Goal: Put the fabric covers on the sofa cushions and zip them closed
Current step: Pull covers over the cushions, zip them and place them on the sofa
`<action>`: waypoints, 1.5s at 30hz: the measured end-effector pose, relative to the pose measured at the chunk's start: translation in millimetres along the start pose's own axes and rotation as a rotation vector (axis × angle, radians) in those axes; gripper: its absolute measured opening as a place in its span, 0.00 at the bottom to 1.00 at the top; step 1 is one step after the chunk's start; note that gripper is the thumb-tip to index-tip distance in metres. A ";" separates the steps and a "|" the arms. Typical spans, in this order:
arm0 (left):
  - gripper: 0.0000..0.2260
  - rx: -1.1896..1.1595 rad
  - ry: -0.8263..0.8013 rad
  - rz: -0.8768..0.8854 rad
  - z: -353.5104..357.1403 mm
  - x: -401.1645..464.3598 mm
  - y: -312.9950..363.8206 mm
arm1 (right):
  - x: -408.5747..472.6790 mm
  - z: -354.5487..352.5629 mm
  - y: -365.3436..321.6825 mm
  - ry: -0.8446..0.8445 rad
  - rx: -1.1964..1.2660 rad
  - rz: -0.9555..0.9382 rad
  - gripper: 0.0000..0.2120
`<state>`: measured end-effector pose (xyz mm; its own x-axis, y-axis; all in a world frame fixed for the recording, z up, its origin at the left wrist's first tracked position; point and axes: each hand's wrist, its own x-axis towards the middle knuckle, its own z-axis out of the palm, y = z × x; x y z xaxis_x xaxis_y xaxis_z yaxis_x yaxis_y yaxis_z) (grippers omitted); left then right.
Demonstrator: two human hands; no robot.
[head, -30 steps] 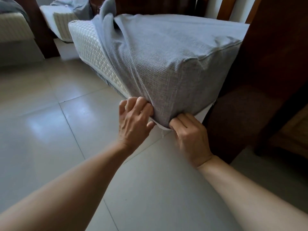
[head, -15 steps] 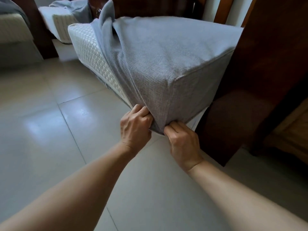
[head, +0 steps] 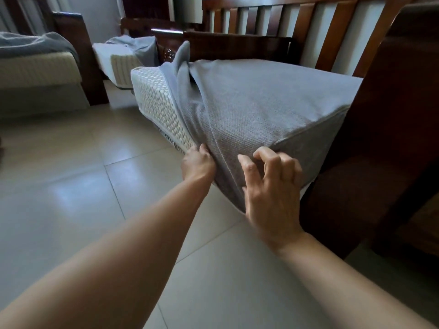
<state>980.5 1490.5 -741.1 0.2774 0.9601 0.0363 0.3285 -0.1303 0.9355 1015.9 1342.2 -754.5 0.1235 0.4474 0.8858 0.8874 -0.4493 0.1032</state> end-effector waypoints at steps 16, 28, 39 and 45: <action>0.07 0.186 -0.087 -0.022 -19.1 5.4 -27.6 | 10.5 -3.0 -12.0 -0.021 -0.099 -0.020 0.11; 0.36 0.673 -0.417 0.203 -70.9 -7.6 80.7 | 109.8 -52.8 -13.3 -0.923 -0.016 0.091 0.31; 0.33 0.892 -0.993 0.179 -109.6 62.5 121.4 | 205.8 -26.3 -39.1 -1.627 0.112 0.249 0.39; 0.35 0.925 -0.938 0.243 -107.0 116.4 128.8 | 228.5 20.9 -41.0 -1.606 0.207 0.291 0.40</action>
<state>958.5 1612.0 -578.7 0.8035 0.4058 -0.4355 0.5656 -0.7486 0.3460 1017.0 1479.0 -565.8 0.4754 0.7257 -0.4974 0.7780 -0.6107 -0.1476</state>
